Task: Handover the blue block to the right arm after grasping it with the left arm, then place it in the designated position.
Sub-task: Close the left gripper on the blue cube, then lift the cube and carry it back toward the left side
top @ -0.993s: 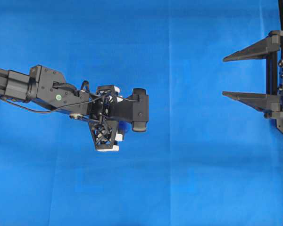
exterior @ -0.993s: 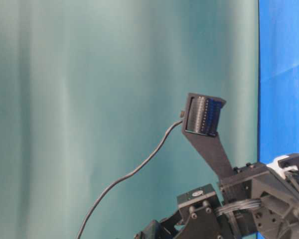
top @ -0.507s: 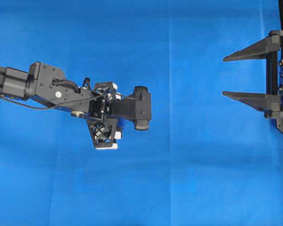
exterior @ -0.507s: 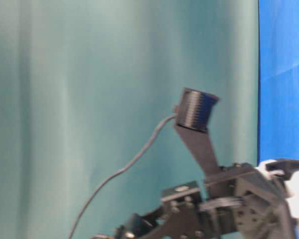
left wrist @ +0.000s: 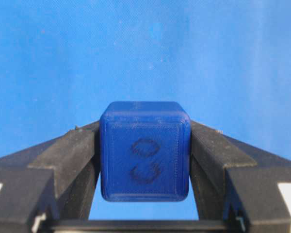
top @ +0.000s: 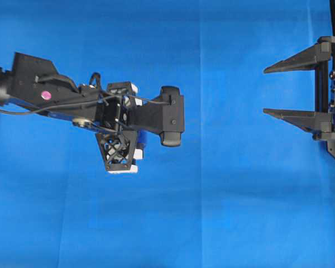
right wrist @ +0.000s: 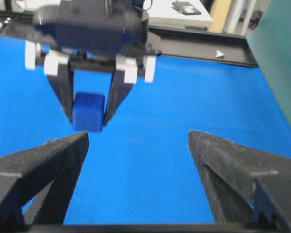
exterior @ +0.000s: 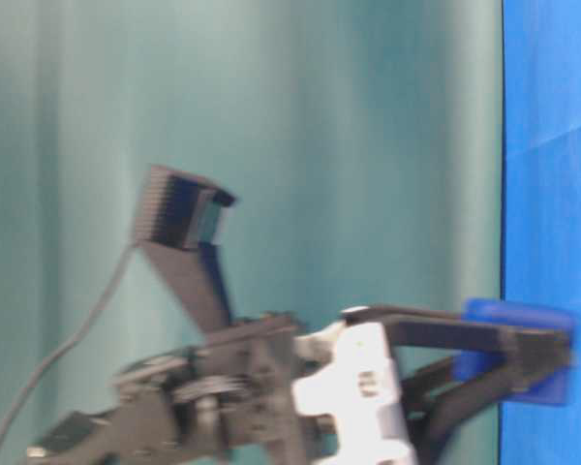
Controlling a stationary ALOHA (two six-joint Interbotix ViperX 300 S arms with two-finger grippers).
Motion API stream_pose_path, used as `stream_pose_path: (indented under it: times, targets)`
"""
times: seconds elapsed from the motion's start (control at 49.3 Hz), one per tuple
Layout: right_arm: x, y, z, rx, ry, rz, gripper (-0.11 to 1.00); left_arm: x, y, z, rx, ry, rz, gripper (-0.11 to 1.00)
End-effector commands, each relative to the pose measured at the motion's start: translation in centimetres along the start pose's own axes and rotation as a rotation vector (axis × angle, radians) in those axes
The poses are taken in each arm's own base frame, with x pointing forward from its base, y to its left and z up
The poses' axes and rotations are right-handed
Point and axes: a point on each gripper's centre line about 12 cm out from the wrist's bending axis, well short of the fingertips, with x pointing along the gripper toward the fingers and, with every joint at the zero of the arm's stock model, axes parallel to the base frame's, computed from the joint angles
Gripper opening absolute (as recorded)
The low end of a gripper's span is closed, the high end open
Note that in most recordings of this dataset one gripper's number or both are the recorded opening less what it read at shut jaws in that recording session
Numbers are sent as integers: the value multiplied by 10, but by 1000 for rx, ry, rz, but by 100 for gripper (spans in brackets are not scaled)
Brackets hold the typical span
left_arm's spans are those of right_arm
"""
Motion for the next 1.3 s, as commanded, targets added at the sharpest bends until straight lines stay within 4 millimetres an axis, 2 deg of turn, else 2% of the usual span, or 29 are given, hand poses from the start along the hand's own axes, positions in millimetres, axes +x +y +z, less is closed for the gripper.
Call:
stream_pose_path:
  times: [0.0,0.142,0.487,1.277]
  targets:
    - [2,0,11,2,-28,1,97,-79,-2,18,3,-174,-16,46]
    - [2,0,11,2,-29,1,97,-108,-3,22,8,-202,-19,46]
    - [2,0,11,2,-28,1,97,-143,0,25,11,-221,-9,46]
    - [2,0,10,2,-23,1,97,-145,2,25,6,-218,-5,46]
